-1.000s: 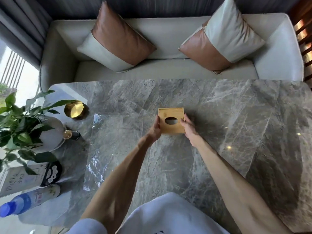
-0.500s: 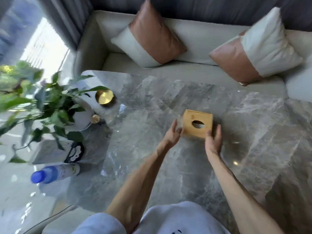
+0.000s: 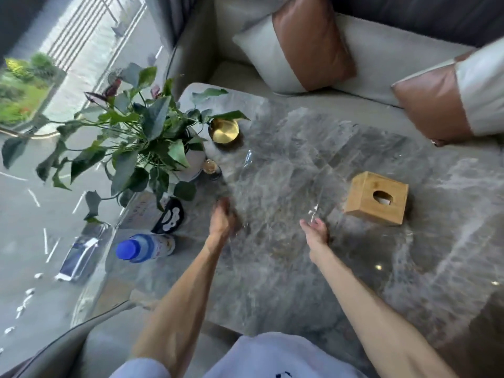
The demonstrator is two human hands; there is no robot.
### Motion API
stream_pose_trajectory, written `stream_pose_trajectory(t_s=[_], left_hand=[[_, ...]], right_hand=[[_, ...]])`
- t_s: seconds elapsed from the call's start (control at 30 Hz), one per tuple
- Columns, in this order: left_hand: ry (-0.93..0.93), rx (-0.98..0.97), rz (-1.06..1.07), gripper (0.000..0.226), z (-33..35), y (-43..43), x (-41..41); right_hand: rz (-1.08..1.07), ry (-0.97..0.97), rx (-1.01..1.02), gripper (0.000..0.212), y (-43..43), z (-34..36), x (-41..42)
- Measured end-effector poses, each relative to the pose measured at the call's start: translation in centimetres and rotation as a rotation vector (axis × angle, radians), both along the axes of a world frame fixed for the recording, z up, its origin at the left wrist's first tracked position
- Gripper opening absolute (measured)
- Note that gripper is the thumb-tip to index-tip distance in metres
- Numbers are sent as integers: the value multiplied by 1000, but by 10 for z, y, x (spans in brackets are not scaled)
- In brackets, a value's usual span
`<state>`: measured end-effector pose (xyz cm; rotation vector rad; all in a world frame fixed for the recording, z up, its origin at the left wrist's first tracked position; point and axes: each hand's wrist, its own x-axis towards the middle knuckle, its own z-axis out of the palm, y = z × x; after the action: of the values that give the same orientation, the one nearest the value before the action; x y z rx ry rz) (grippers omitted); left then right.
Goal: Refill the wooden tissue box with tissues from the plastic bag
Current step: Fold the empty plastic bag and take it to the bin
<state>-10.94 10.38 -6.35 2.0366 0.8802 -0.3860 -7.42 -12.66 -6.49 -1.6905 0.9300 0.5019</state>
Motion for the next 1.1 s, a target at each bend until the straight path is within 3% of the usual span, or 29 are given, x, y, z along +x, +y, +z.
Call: stream_pose_trajectory(t_s=[0.07, 0.17, 0.2, 0.3, 0.47, 0.53, 0.6, 0.73, 0.87, 1.1], left_hand=[[-2, -66, 15, 25, -2, -3, -3], [5, -167, 92, 30, 3, -9, -16], [23, -188, 105, 27, 4, -9, -20], [66, -240, 60, 14, 15, -9, -34], [48, -465, 67, 29, 51, -19, -33], [15, -537, 126, 31, 66, -30, -24], [-59, -603, 133, 18, 86, -47, -13], [-156, -893, 16, 10, 138, -97, 14], [-262, -856, -290, 37, 213, -155, 56], [-750, -795, -480, 37, 410, -228, 100]], right_hand=[[-54, 46, -3, 54, 2, -1, 5], [-9, 110, 1, 12, -1, -4, 3], [40, 118, 0, 9, -2, -4, -1], [129, 99, 7, 26, -7, 5, -14], [238, -87, 128, 22, -53, 51, -18], [221, -166, 188, 25, -88, 75, -17], [162, -235, 230, 27, -128, 96, -15], [74, -329, 302, 28, -202, 144, -10], [183, -445, 408, 30, -267, 229, 12], [270, -874, 468, 35, -370, 431, 47]])
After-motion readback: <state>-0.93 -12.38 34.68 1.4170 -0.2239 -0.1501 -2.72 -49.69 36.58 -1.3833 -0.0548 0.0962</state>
